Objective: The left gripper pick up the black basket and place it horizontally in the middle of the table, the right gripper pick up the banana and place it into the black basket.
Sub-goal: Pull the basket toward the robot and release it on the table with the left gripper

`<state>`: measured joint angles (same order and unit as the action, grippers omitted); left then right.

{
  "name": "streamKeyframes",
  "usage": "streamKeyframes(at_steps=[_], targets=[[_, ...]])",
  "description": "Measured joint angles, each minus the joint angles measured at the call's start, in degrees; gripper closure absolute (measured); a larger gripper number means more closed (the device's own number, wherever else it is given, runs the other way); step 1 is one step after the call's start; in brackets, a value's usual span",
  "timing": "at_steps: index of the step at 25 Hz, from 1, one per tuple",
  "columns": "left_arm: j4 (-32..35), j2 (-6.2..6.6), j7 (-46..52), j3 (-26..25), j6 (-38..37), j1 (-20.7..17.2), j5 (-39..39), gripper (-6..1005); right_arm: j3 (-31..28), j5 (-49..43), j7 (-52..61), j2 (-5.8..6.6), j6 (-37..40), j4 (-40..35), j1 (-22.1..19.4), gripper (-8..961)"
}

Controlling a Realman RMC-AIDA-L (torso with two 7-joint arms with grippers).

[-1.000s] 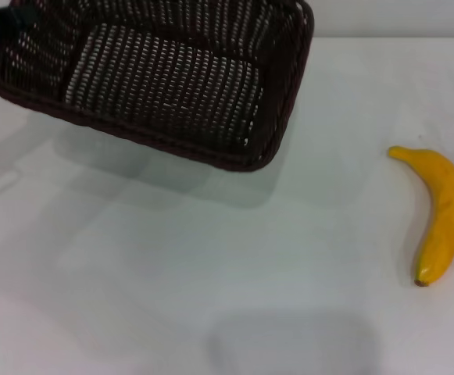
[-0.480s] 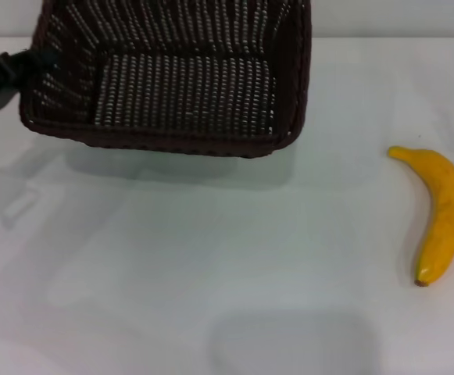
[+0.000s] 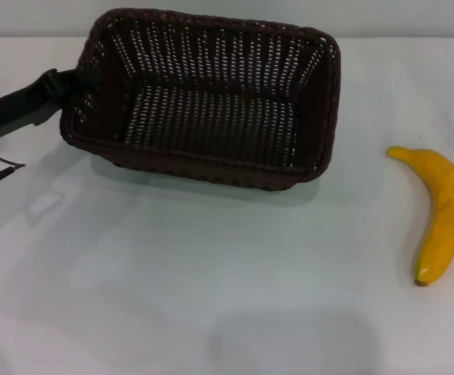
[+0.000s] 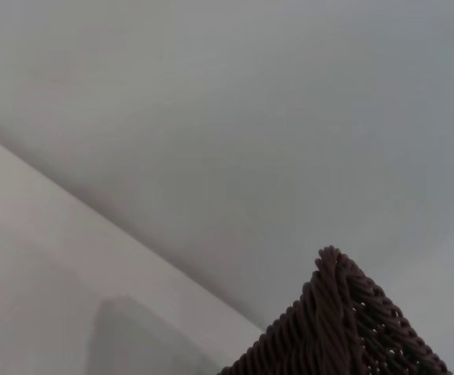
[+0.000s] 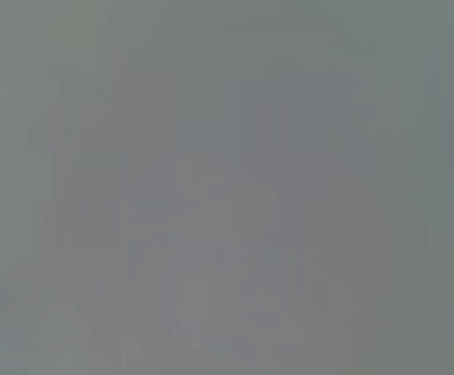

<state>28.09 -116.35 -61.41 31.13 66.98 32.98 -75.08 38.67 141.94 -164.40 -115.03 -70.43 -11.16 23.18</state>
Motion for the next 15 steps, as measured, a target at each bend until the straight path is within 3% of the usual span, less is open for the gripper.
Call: streamKeyframes(at_steps=[7, 15], targets=[[-0.16, -1.20, 0.95, -0.41, 0.05, -0.49, -0.22, 806, 0.00, 0.00, -0.22, -0.02, 0.05, 0.01, 0.35, 82], [-1.01, -2.60, 0.45, -0.34, 0.58, -3.63, -4.32, 786, -1.07, 0.15, -0.32, -0.14, -0.14, 0.00, 0.49, 82]])
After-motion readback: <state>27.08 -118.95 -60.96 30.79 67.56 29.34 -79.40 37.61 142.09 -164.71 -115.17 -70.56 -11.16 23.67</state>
